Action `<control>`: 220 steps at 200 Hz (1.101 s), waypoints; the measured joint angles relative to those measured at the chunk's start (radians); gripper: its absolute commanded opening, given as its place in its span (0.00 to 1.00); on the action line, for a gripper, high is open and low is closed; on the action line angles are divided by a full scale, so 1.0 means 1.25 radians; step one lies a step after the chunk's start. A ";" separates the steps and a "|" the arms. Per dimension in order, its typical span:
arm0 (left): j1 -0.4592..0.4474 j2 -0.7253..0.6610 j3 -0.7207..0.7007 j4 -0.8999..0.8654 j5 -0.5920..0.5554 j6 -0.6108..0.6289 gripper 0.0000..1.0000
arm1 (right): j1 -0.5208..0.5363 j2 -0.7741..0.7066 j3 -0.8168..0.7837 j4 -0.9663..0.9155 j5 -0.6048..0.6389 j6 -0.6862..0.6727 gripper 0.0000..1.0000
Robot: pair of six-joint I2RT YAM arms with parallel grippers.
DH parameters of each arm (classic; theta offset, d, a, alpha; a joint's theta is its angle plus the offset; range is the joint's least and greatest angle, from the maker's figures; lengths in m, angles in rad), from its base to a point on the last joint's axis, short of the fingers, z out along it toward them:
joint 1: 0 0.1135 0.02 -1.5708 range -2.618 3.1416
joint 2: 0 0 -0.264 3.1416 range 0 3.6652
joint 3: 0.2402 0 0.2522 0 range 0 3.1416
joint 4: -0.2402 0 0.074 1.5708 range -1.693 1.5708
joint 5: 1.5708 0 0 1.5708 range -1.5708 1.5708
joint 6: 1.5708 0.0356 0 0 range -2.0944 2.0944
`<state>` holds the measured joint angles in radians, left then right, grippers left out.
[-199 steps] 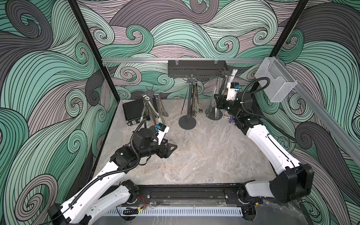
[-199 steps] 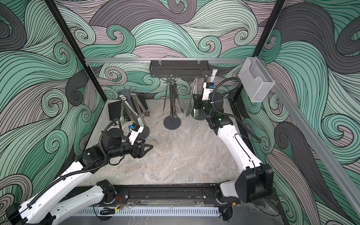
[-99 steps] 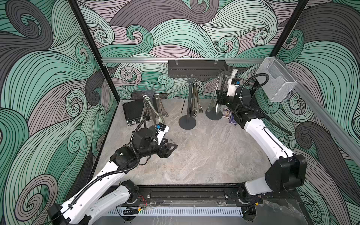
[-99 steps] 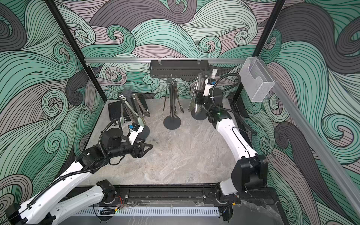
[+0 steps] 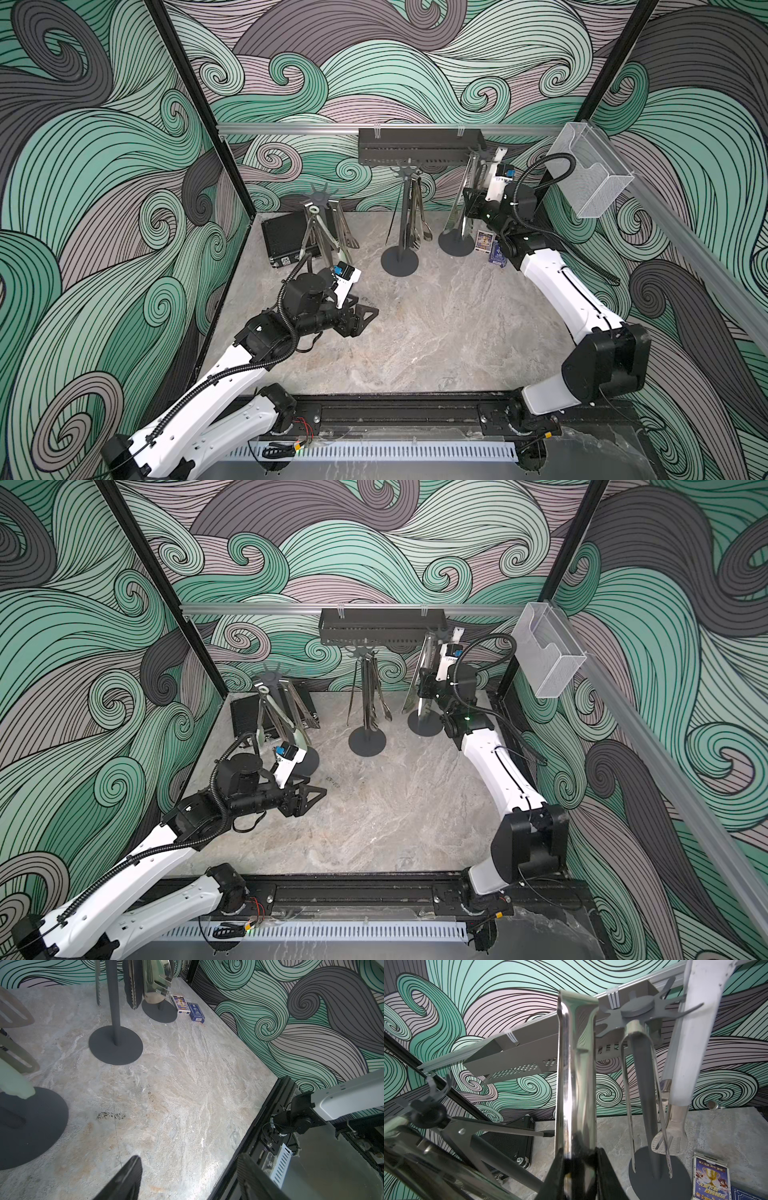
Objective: Hang food tongs on kitchen utensil racks
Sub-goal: Hang the food tongs on the rack.
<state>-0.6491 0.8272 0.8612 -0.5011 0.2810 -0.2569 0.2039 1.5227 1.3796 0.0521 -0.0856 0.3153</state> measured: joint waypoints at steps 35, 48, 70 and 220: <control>0.000 0.000 0.000 0.000 0.000 0.000 0.73 | -0.006 0.002 0.000 0.003 0.000 0.006 0.20; 0.000 0.000 0.000 0.000 0.000 0.000 0.73 | -0.010 0.003 0.000 0.004 0.000 0.009 0.20; 0.000 0.000 0.000 0.000 0.000 0.000 0.73 | -0.016 0.007 0.000 0.005 -0.001 0.014 0.20; 0.000 0.000 0.000 0.000 0.000 0.000 0.73 | -0.023 -0.005 -0.016 0.047 -0.100 0.030 0.20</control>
<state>-0.6491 0.8276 0.8612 -0.5014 0.2806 -0.2565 0.1745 1.5162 1.3602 0.1108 -0.2108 0.3531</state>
